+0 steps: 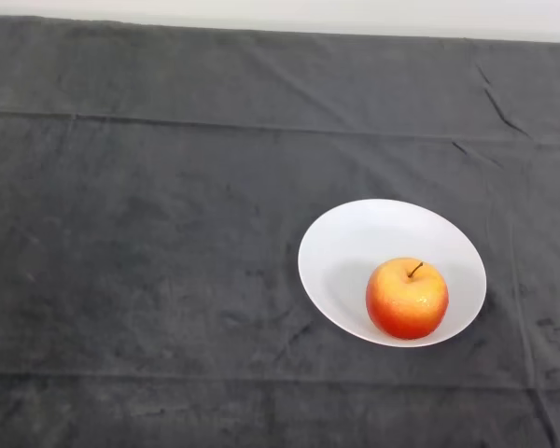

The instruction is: Move the apple to the plate

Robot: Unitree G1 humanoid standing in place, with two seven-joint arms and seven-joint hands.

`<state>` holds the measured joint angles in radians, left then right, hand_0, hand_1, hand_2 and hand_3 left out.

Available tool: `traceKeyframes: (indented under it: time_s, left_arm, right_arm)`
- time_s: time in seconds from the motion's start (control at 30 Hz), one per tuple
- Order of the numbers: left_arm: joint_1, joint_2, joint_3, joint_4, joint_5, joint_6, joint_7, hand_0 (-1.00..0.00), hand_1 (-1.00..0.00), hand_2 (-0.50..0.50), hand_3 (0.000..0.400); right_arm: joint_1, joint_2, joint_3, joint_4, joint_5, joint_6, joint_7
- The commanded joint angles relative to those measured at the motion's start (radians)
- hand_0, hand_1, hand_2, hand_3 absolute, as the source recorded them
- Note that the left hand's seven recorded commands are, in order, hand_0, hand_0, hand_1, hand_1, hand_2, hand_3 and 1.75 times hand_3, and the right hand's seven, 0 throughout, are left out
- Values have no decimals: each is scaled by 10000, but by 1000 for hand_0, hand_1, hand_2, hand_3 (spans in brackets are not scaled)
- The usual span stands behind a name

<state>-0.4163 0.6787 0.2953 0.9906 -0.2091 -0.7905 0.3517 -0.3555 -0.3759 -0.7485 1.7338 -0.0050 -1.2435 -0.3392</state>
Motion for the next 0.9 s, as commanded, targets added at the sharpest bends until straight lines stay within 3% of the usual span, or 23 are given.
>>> traceKeyframes:
  time_s: [0.03, 0.9]
  left_arm:
    - [-431, -128, 342, 422, 177, -193, -48, 0, 0, 0, 0]
    - [-504, -220, 630, 540, 407, -210, -213, 0, 0, 0, 0]
  right_arm:
    - [406, 1295, -73, 707, -28, 600, 7]
    - [407, 1295, -79, 708, -36, 599, 5]
